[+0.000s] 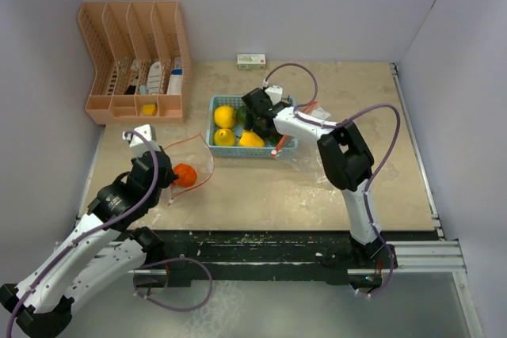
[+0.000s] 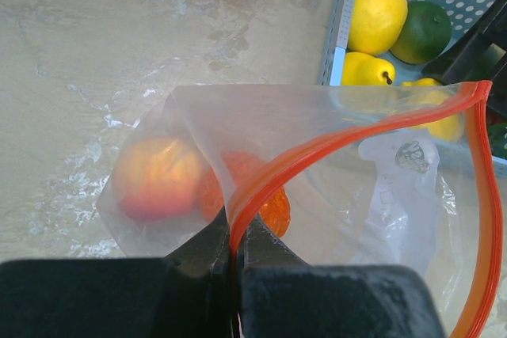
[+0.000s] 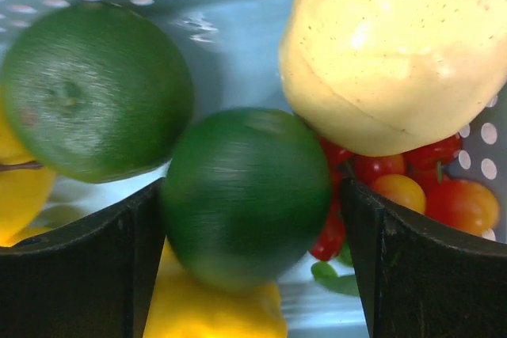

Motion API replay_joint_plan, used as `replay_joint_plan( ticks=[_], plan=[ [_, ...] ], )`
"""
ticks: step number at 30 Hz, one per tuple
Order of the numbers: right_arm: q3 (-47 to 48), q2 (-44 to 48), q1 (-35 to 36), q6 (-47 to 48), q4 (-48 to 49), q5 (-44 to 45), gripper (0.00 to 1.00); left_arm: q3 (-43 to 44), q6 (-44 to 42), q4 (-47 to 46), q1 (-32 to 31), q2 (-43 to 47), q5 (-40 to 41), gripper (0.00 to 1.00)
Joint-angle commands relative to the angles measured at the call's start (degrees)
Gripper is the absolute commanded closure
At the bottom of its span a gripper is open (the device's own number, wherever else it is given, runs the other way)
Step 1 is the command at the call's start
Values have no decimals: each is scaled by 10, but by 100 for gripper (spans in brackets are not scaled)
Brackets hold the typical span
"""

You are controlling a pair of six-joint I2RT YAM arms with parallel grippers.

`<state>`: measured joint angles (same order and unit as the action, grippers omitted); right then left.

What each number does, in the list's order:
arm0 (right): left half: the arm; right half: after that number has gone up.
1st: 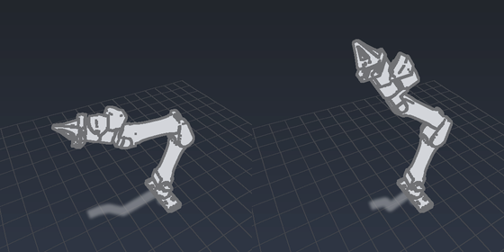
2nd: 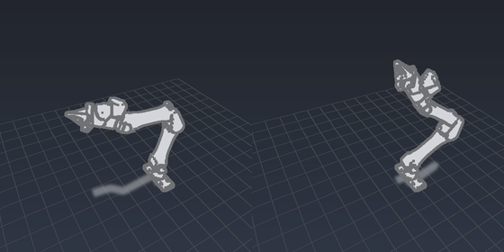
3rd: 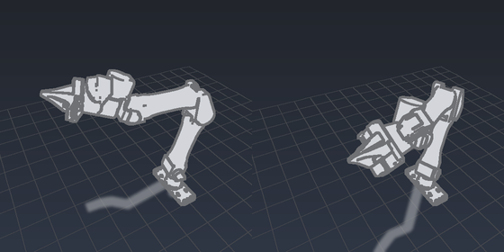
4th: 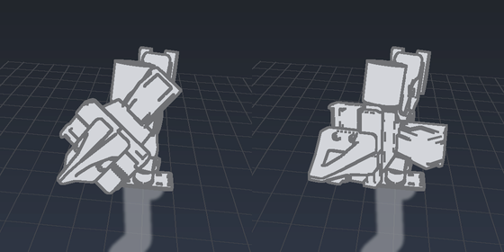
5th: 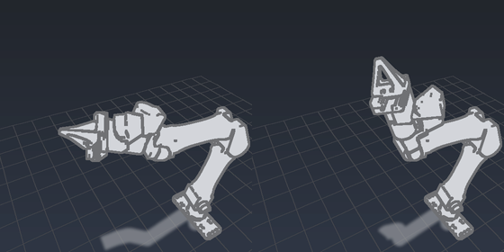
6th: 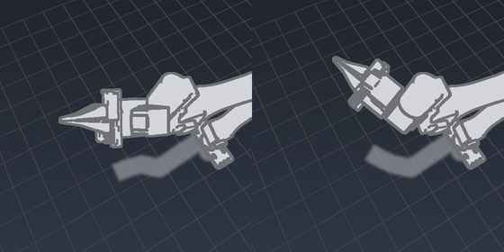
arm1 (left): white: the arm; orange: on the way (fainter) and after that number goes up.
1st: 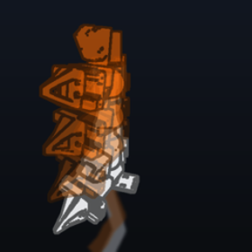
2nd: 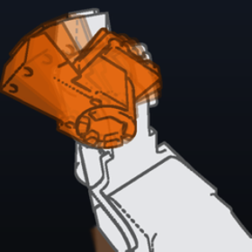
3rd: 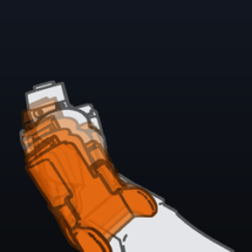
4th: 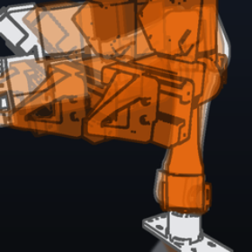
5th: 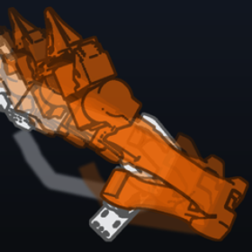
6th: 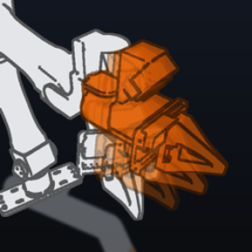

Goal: Place the food in the zip-top bag and seal the zipper
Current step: Pick up the fake fruit from the bin, then place the fake fruit in the zipper food storage bag.

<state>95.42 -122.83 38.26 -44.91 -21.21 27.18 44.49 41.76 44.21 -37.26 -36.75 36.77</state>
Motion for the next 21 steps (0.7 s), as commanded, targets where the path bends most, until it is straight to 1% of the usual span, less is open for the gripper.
replay_joint_plan(
  ticks=[1, 5, 8, 12, 13, 15, 16, 18, 21],
  plan=[
    [-20, -6, -2, -8, 18, -17, 16, 15, -11, -21, 2, -1, 0, 100],
    [-20, -7, -2, -3, 15, -19, 39, 14, -8, -18, 2, -2, 0, 100],
    [-25, 19, -2, 2, 15, -19, 46, 15, -8, -18, 2, -1, 0, 100],
    [-38, 82, -2, 32, 29, -16, 46, 15, -8, -16, 2, -2, 3, 100],
    [-44, 104, -1, 46, 37, -29, 45, 15, -7, -15, 2, -2, 3, 100],
    [-68, 151, 0, 78, 67, -77, 44, 15, -5, -14, 2, -2, 3, 100],
    [-85, 178, 0, 96, 94, -114, 44, 14, -4, -14, 2, -3, 4, 100],
    [-121, 228, 0, 138, 159, -207, 43, 14, -2, -14, 2, -3, 5, 100],
    [-176, 292, 2, 145, 228, -336, 43, 13, -1, -15, 2, -3, 7, 100]
  ],
)
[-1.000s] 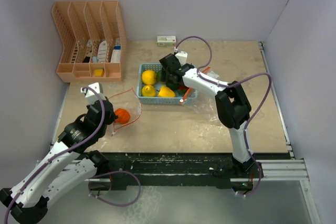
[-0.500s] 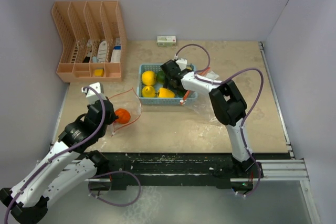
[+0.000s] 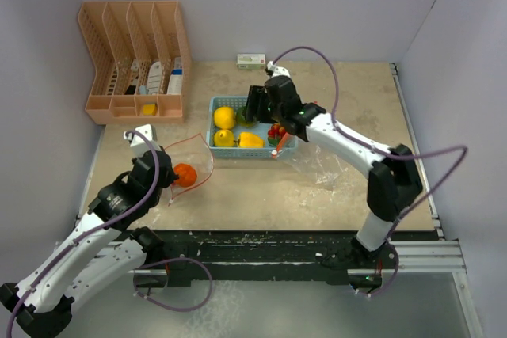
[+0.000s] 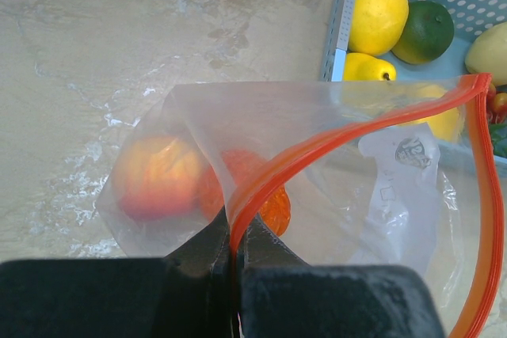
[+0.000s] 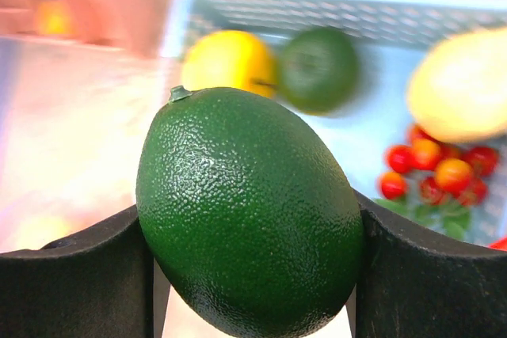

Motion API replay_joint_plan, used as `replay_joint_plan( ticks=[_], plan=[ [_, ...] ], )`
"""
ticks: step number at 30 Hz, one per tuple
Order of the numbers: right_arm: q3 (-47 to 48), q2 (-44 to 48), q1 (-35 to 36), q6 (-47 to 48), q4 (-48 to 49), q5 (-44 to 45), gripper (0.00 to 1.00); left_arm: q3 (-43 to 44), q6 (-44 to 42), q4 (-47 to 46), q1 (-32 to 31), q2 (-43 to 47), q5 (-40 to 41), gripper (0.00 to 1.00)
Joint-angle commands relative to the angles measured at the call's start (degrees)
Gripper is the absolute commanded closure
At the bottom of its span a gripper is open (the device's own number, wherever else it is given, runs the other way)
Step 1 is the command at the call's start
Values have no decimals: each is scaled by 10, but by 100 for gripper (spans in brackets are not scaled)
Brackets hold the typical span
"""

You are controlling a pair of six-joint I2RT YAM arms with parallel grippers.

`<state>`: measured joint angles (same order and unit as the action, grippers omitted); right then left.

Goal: Place the food in the zip-top bag and seal the zipper
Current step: Place the fake fruit in the zipper food storage bag.

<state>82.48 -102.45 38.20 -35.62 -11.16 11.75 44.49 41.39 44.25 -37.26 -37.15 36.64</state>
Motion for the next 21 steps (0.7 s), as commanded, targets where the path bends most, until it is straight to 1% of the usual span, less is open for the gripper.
replay_joint_plan(
  ticks=[1, 4, 5, 8, 11, 14, 18, 21],
  plan=[
    [-61, 106, 7, 48, 149, -213, 43, 13, 3, -15, 2, 0, 9, 100],
    [-98, 160, 33, 40, 203, -266, 43, 12, 3, -15, 2, -3, 11, 100],
    [-104, 179, 46, 38, 216, -272, 43, 12, 4, -15, 2, -4, 11, 100],
    [-99, 195, 94, 40, 243, -286, 42, 12, 5, -17, 2, -10, 11, 100],
    [-79, 185, 141, 35, 259, -295, 42, 12, 6, -19, 2, -15, 11, 100],
    [-72, 167, 171, 13, 292, -308, 42, 12, 7, -21, 2, -18, 10, 100],
    [-61, 134, 198, 1, 305, -308, 42, 12, 7, -21, 2, -19, 9, 100],
    [-57, 108, 205, -7, 289, -278, 41, 15, 5, -20, 2, -17, 9, 100]
  ],
)
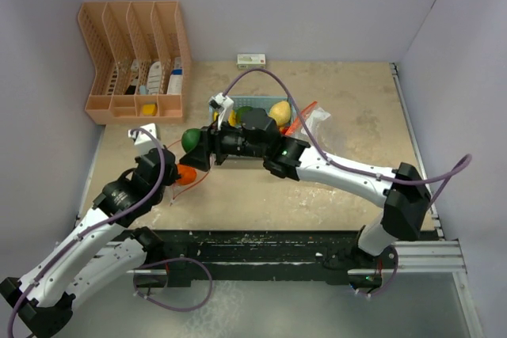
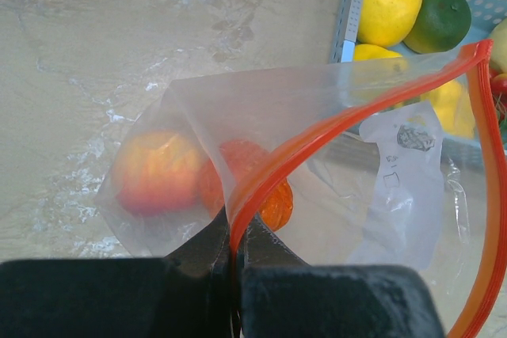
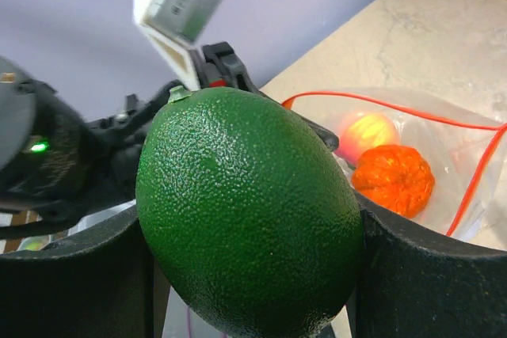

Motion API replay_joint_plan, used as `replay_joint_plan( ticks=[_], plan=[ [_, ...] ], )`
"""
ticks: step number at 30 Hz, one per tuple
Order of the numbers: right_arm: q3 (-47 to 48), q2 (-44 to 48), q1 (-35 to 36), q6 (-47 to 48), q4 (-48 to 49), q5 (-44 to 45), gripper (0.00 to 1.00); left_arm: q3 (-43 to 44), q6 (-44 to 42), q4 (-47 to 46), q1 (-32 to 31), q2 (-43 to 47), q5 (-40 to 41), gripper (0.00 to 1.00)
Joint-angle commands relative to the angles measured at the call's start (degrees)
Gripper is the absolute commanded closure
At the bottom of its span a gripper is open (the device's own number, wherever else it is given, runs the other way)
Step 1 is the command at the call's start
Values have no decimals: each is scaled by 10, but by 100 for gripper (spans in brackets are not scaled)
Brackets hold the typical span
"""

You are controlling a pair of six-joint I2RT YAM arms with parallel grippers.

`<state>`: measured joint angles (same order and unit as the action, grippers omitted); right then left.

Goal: Place the food in the zip-top bag and seal the zipper
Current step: Place the fake fruit in the zipper food storage bag.

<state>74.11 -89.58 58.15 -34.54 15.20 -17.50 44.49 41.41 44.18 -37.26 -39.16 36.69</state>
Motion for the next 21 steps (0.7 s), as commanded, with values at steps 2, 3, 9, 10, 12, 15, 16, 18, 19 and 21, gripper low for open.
replay_joint_plan(
  ticks=[2, 3, 9, 10, 12, 15, 16, 18, 19, 21],
  plan=[
    [32, -42, 5, -26, 12, 40, 38, 18, 5, -17, 2, 6, 9, 100],
    [41, -53, 6, -26, -4, 52, 37, 19, 4, -15, 2, 7, 10, 100],
    [93, -89, 6, -8, -77, 93, 14, 30, 3, 0, 2, 19, 15, 100],
    [94, -87, 6, -6, -80, 95, 5, 30, 3, 1, 2, 21, 15, 100],
    [96, -80, 6, -1, -87, 100, 0, 28, 2, 1, 2, 22, 17, 100],
    [97, -62, 6, 6, -105, 118, 1, 27, 3, -1, 2, 20, 16, 100],
    [97, -55, 6, 6, -112, 121, 1, 28, 3, -1, 2, 18, 16, 100],
    [96, -37, 6, 11, -128, 133, 0, 28, 3, -3, 2, 17, 16, 100],
    [93, -21, 6, 14, -137, 144, 0, 28, 3, -4, 2, 16, 16, 100],
    [90, -3, 3, 19, -158, 184, 1, 28, 3, -4, 2, 16, 15, 100]
  ],
)
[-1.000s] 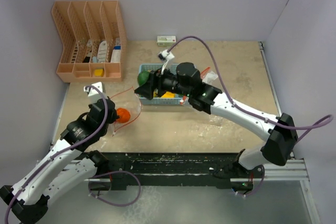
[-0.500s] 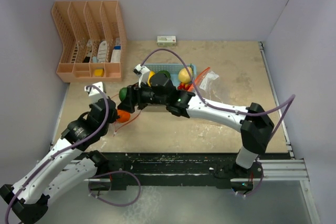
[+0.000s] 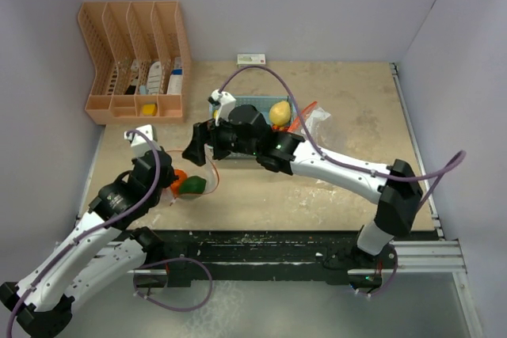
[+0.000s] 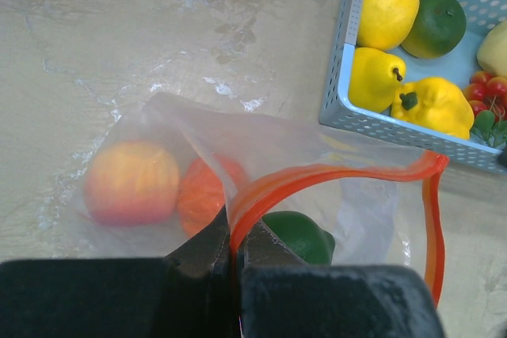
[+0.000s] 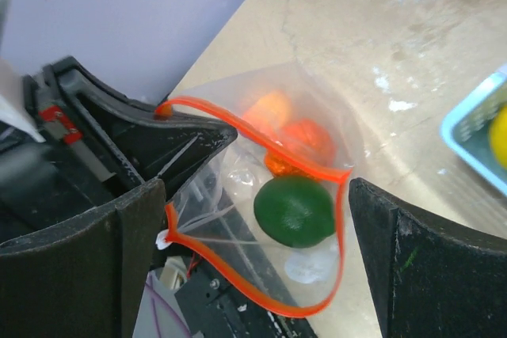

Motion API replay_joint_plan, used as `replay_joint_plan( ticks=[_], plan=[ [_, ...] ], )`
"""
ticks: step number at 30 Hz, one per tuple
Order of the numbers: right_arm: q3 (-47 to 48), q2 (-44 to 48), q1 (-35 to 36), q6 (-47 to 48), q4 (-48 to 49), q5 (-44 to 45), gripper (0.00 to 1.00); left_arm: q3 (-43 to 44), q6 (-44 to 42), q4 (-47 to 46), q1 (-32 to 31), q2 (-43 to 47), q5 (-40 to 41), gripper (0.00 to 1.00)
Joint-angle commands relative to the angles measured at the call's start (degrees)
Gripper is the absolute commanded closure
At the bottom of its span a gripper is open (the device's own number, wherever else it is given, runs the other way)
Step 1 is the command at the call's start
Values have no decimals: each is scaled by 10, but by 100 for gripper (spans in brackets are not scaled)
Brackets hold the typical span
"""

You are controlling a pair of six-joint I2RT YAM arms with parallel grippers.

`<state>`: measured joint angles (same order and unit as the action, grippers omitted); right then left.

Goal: Place the food in the zip-top bag and seal the zipper
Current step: Place the fake fruit in the zipper food storage bag, then pick up the fake fruit from the bin.

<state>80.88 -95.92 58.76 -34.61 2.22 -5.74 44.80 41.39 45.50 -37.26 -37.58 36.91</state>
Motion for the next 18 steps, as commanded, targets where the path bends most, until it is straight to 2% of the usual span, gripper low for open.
replay_joint_plan(
  ticks=[1, 2, 6, 12, 18],
  plan=[
    [30, 61, -8, 22, -56, 102, 1, 24, 2, -17, 2, 0, 12, 100],
    [42, 55, -18, 22, -83, 135, 1, 25, 2, -16, 2, 1, 11, 100],
    [90, 11, -91, -10, -153, 157, 0, 27, 0, -13, 2, 7, 13, 100],
    [145, -87, -173, -3, -172, 192, 0, 37, -1, -8, 2, 13, 6, 100],
    [202, -188, -199, 70, -154, 220, 0, 35, -6, -6, 2, 13, 11, 100]
  ],
)
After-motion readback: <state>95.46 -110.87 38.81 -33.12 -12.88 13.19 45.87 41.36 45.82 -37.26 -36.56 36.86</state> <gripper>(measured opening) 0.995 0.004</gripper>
